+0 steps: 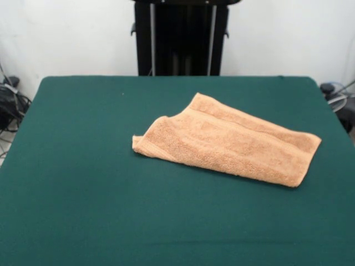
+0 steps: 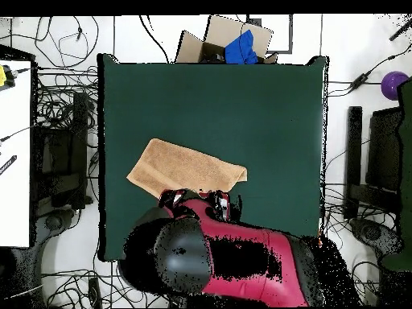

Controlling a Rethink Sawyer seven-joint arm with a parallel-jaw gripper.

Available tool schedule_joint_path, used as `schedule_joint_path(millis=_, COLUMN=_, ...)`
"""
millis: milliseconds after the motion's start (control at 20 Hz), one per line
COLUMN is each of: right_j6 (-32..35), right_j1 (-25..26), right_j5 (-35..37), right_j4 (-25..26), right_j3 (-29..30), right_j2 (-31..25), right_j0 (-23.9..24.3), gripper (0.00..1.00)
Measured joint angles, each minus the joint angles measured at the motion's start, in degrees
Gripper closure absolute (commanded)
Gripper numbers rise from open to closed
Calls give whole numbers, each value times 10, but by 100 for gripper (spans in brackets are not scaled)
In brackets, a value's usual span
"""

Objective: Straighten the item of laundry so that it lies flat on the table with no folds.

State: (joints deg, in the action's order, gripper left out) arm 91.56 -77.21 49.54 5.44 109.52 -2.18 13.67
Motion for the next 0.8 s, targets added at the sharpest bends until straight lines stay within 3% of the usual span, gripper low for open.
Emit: schedule_joint_path(millis=800, right_j6=0, right_j1=-23, right_j5=-3, right_j4=-4, right_j3=-11, right_j2=-1, right_j0=7, gripper=0)
